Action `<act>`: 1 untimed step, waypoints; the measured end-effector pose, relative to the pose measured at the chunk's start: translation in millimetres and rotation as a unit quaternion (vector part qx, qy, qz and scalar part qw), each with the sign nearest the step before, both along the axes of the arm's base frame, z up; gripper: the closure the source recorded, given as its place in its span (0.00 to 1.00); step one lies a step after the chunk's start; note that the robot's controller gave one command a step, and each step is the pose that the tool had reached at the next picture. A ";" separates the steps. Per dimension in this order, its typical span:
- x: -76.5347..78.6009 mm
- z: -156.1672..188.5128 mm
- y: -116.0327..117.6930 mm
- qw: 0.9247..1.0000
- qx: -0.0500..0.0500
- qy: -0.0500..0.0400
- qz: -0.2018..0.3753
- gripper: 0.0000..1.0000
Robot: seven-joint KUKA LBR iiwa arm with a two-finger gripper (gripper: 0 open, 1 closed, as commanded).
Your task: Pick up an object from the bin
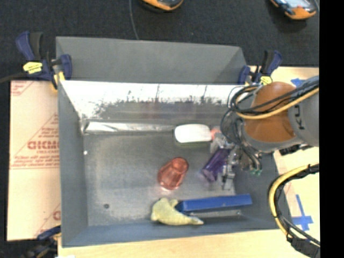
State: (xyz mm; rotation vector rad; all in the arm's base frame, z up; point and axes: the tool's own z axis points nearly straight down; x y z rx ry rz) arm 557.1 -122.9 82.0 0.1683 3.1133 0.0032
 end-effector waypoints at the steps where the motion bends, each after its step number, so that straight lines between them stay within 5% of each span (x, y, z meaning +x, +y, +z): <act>1: 0.5 29.6 -1.4 1.000 -0.001 0.006 -0.002 0.00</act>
Offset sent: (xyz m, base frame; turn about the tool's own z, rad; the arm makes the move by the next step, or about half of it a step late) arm 0.0077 -0.0190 0.0288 0.0275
